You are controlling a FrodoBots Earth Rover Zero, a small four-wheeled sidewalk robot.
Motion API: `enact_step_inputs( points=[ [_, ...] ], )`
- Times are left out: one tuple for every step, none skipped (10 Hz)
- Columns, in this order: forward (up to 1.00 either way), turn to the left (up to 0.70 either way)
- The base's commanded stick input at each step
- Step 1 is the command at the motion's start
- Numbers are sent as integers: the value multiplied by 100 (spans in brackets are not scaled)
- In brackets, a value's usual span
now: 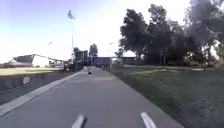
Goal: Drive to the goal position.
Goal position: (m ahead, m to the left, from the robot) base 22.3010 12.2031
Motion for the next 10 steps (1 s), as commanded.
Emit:
enact_step_inputs(
  points=[
    [98, 0],
    [98, 0],
    [98, 0],
    [98, 0],
    [98, 20],
    [98, 32],
    [98, 17],
    [98, 2],
    [98, 0],
    [98, 0]
  ],
)
